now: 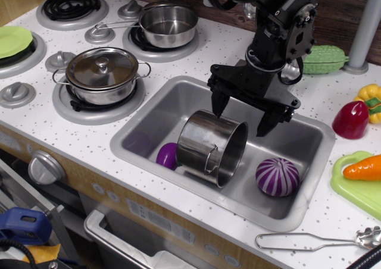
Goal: Flip pot upright in sink
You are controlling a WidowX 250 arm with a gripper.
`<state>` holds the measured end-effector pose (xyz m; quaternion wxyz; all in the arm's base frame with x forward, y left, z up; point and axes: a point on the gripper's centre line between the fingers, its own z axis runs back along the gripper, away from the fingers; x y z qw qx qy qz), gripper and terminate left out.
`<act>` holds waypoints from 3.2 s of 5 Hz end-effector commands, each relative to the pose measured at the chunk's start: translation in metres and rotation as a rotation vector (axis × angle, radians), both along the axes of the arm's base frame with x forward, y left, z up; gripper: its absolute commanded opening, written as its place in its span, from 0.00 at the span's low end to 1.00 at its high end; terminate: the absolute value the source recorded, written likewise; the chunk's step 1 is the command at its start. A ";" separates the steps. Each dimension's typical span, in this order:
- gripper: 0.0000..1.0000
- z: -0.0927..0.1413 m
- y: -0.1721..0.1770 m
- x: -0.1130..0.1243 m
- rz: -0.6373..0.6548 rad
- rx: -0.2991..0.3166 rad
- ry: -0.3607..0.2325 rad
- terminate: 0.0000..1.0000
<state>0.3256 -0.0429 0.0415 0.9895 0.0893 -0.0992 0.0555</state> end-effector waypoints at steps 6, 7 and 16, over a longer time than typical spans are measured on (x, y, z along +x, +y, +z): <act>1.00 -0.024 0.007 -0.002 -0.148 0.275 -0.098 0.00; 1.00 -0.030 0.004 -0.007 -0.138 0.314 -0.108 0.00; 1.00 -0.037 0.042 0.004 -0.011 -0.080 -0.037 0.00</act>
